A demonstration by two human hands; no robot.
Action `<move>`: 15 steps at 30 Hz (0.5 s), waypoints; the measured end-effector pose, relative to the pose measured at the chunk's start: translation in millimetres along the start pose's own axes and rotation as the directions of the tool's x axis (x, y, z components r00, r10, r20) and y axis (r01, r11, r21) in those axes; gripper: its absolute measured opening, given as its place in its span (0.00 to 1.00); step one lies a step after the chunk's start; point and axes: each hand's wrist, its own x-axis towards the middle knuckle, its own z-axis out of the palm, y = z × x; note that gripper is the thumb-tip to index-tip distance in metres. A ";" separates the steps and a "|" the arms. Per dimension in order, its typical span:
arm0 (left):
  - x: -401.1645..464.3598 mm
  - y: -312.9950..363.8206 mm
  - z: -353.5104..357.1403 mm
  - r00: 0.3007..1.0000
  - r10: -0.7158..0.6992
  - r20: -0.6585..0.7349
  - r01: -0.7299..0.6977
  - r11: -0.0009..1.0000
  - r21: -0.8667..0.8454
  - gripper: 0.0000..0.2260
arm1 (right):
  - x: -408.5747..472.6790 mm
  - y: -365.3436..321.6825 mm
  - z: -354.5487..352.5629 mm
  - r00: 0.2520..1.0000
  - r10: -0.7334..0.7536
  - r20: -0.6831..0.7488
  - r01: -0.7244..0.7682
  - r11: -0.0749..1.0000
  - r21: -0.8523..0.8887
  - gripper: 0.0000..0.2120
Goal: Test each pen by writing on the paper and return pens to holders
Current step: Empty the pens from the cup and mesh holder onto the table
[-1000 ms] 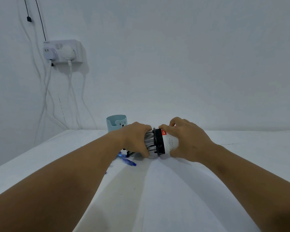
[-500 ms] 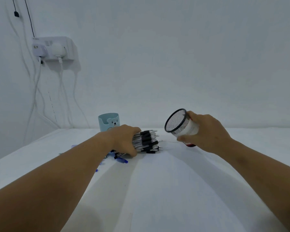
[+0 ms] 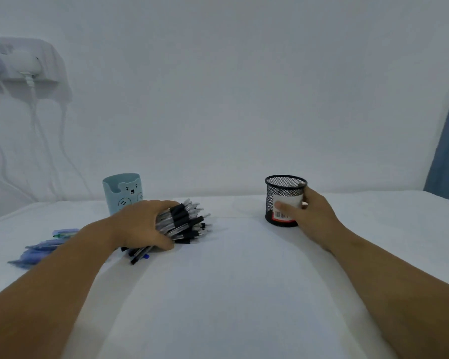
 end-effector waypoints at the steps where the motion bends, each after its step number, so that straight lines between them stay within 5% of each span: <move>1: -0.6 -0.2 1.6 1.000 0.007 -0.016 -0.007 1.000 0.000 0.39 | 1.0 3.5 -0.4 1.000 0.016 0.000 -0.016 1.000 0.001 0.22; 6: -4.8 -1.4 7.3 0.996 0.014 -0.083 -0.021 0.996 -0.087 0.32 | 0.2 4.7 -0.7 0.998 0.055 0.012 -0.054 0.997 -0.062 0.36; 9: -8.2 0.8 8.7 0.991 0.039 -0.125 -0.047 0.997 -0.062 0.28 | -12.7 -15.7 3.9 0.984 0.012 -0.177 -0.031 0.994 -0.104 0.53; 12: -8.0 0.8 7.8 0.990 0.036 -0.134 -0.038 0.999 -0.008 0.26 | -32.4 -55.2 12.3 0.823 -0.421 -0.381 0.348 0.904 -0.247 0.33; 15: -7.7 -2.6 5.7 0.995 0.003 -0.102 -0.007 0.999 -0.038 0.38 | -39.1 -83.4 33.0 0.730 -0.673 -0.124 0.634 0.733 -0.248 0.13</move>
